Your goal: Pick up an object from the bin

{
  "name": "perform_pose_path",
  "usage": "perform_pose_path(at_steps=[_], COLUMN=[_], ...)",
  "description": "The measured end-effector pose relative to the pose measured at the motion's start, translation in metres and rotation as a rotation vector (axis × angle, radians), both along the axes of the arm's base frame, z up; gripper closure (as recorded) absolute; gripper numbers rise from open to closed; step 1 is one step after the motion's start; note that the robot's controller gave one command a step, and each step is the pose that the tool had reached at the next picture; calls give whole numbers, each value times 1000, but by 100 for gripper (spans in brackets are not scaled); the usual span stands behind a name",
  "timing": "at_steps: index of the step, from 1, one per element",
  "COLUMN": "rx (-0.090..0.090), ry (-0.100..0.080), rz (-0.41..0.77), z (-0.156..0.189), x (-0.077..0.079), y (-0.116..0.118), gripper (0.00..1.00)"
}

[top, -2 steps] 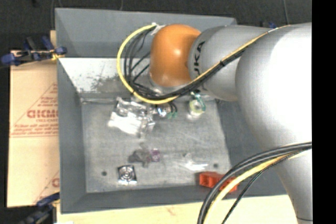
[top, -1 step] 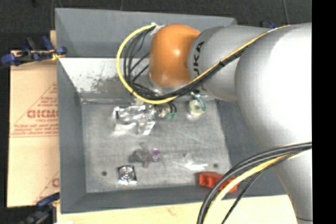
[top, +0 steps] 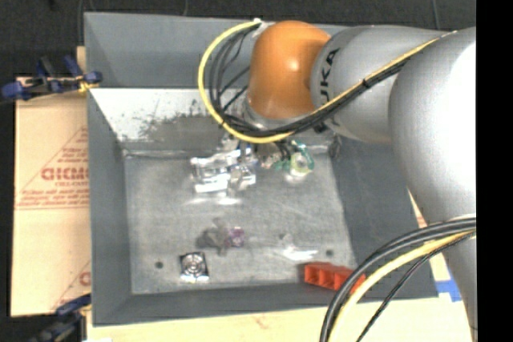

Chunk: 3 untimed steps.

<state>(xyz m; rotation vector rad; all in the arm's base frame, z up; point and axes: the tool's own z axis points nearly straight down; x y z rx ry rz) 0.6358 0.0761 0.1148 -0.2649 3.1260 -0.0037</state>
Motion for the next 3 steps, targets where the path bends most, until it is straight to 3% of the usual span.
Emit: perform_pose_path(at_steps=[1, 2, 3], rx=[-1, -1, -2], ry=[-5, 6, 2], rz=[2, 6, 12], z=[112, 101, 97], x=[9, -2, 11], y=[-55, -103, -163], gripper=[100, 100, 100])
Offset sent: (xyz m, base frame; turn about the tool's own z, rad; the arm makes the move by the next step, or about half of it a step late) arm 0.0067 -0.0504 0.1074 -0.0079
